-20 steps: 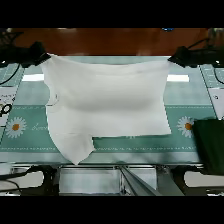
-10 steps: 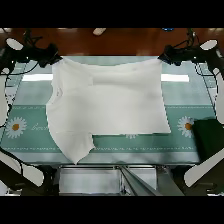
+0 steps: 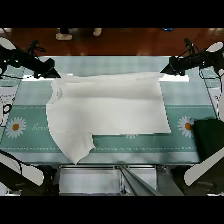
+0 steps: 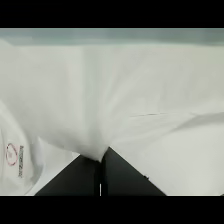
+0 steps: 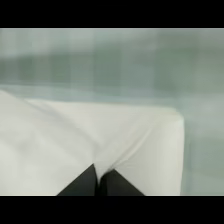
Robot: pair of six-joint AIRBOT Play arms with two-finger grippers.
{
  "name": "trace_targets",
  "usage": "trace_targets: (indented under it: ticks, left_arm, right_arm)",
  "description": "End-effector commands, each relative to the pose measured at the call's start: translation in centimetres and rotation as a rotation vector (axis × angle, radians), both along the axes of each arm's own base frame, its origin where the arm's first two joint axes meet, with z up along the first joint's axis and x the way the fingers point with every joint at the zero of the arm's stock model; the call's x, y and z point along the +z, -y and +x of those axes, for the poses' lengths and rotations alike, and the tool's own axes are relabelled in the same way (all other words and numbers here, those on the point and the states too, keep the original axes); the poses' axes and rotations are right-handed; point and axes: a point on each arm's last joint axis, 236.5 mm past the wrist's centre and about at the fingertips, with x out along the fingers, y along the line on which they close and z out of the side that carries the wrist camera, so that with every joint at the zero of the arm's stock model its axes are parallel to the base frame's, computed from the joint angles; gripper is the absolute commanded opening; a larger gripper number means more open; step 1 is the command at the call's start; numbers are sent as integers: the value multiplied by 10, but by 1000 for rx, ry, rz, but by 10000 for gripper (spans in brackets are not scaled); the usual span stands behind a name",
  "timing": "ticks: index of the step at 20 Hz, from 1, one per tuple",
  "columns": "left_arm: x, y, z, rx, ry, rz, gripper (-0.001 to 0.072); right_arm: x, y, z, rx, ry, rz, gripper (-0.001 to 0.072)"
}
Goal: Fold the shirts.
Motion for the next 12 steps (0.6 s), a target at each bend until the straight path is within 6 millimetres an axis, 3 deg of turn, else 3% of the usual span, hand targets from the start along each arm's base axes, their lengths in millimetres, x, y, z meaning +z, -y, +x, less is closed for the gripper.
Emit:
trace_targets:
  ticks: [1,5,12]
  left_arm:
    - [-15,-12,-46,-72,-168,57,16]
    - [-36,-18,-81,-99,-298,81,17]
    - [-47,-13,-96,-119,-348,68,17]
  right_arm:
    - [-15,1,-28,87,-99,-70,21]
    - [-31,0,-42,111,-180,-88,21]
    - [-49,0,-53,116,-255,-98,22]
